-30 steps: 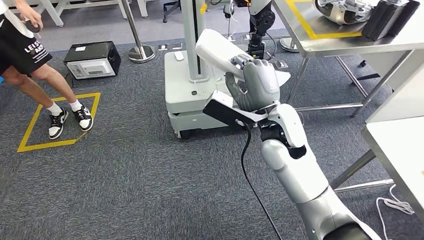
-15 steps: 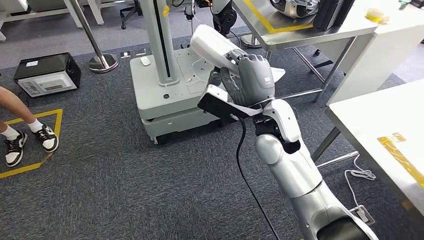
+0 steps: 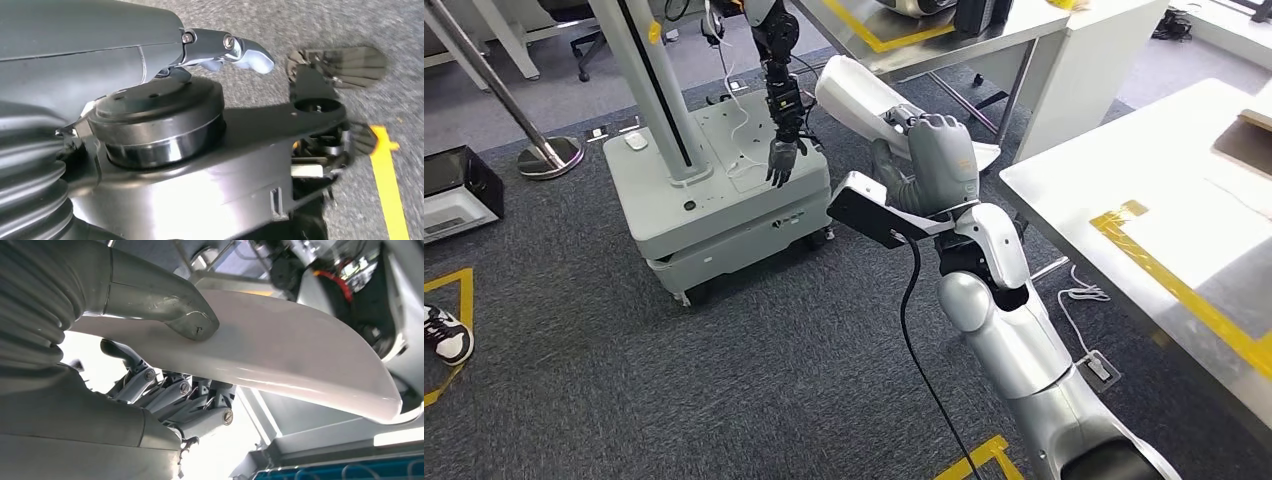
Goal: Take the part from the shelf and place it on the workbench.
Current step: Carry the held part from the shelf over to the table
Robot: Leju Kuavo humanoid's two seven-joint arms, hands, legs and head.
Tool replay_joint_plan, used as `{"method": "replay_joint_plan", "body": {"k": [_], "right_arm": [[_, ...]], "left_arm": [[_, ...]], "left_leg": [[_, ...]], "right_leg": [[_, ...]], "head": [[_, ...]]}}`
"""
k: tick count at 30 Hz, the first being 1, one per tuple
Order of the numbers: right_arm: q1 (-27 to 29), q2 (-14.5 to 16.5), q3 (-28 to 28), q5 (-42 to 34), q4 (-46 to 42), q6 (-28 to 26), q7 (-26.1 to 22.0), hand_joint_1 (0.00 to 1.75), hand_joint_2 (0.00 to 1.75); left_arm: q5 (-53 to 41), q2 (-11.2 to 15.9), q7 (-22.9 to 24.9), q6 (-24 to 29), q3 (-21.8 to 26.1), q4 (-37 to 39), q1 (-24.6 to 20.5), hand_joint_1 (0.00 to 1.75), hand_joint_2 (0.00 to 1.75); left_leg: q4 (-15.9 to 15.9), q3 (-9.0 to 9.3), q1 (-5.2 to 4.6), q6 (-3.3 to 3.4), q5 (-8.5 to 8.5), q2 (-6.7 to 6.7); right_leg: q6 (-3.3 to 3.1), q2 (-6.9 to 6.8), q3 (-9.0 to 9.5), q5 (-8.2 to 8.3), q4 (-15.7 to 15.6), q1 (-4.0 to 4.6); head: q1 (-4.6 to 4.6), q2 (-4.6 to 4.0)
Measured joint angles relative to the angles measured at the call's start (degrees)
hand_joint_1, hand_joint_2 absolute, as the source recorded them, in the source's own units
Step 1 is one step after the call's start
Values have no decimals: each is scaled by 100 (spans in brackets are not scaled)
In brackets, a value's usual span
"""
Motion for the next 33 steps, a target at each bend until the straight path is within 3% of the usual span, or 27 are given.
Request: {"method": "replay_joint_plan", "body": {"k": [2,4,5,7,9,11,13,14,15,17,19,20,21,22,24,26,28,30,32,33], "right_arm": [[-39,27,4,-4,3,22,-22,175,175],[-55,53,13,-17,16,54,-38,175,175],[-59,58,17,-26,30,69,-40,175,175],[-68,63,19,-48,51,84,-40,175,175],[-86,72,19,-68,57,83,-40,175,175],[-102,79,23,-81,57,75,-38,175,175],[-106,73,30,-92,58,71,-34,175,175],[-108,67,32,-98,59,68,-32,175,175],[-115,61,33,-102,60,65,-32,175,175],[-130,56,39,-110,63,59,-38,175,175],[-132,56,49,-110,81,58,-46,175,175],[-131,55,52,-111,93,58,-47,175,175],[-131,55,54,-111,103,57,-47,175,175],[-134,54,54,-111,107,56,-47,175,175],[-146,56,55,-112,105,51,-48,175,175],[-154,61,55,-112,103,45,-47,175,175],[-154,63,55,-111,101,37,-41,175,175],[-161,64,52,-110,85,29,-28,175,175],[-169,69,51,-108,60,24,-15,175,175],[-168,71,51,-107,52,24,-10,175,175]], "left_arm": [[12,5,-10,0,-1,2,16,0,175],[25,6,-9,0,-1,4,39,0,175],[33,7,-7,0,-2,5,47,0,175],[52,15,-5,0,-3,7,53,0,175],[102,30,-17,0,-3,10,60,0,175],[174,37,-43,-2,1,13,74,0,175],[209,33,-65,-4,7,13,90,0,175],[210,32,-72,-4,8,12,94,0,175],[208,34,-75,-4,8,12,96,0,175],[210,42,-83,-4,8,13,102,0,175],[240,45,-82,-4,9,15,115,0,175],[257,44,-80,-4,10,15,117,0,175],[272,42,-79,-4,11,14,115,0,175],[279,38,-80,-4,12,13,110,0,175],[279,33,-81,-4,12,10,95,0,175],[279,36,-82,-4,13,10,84,0,175],[279,38,-79,-4,14,6,69,0,175],[276,37,-74,-4,14,1,43,0,175],[272,37,-71,-4,14,1,28,0,175],[271,37,-68,-4,14,2,30,0,175]], "left_leg": [[639,-279,36,-55,-348,-349],[1250,-563,53,-82,-556,-464],[1304,-593,56,-85,-512,-476],[796,-357,69,-72,-166,-552],[60,-10,95,-40,108,-859],[-227,119,90,4,159,-1036],[-248,119,71,76,199,-900],[-270,119,72,121,222,-824],[-294,118,77,168,248,-741],[-319,107,70,230,272,-574],[-312,92,54,248,269,-396],[-306,86,51,248,266,-307],[-296,81,51,245,261,-221],[-283,79,52,235,251,-144],[-234,77,32,190,209,-10],[-199,86,4,123,166,100],[-208,117,2,58,147,208],[-95,82,28,-16,39,29],[453,-158,53,-74,-284,-329],[851,-336,56,-86,-469,-426]], "right_leg": [[-39,125,-10,28,-15,-20],[-46,271,-30,41,-11,-18],[-40,347,-36,47,-8,-17],[-15,497,-42,65,-1,-21],[34,628,-66,90,8,-25],[112,748,-115,135,5,-40],[198,858,-164,182,-10,-64],[225,807,-200,155,30,-58],[243,691,-275,65,163,-47],[255,363,-557,-290,777,-20],[271,224,-860,-583,1482,-21],[278,194,-900,-598,1614,-25],[280,166,-825,-516,1518,-29],[277,110,-640,-368,1214,-31],[244,-162,-200,-125,447,-18],[180,-309,-20,-63,102,9],[107,-180,-38,-45,92,18],[34,-55,-35,-5,53,-9],[-14,64,-35,26,31,-38],[-25,130,-41,31,32,-40]], "head": [[-7,-1],[-9,0],[-10,0],[-10,0],[-9,-1],[-8,0],[-8,0],[-2,0],[6,0],[21,0],[23,0],[23,0],[23,1],[23,1],[22,1],[20,0],[19,0],[18,0],[16,0],[17,0]]}}
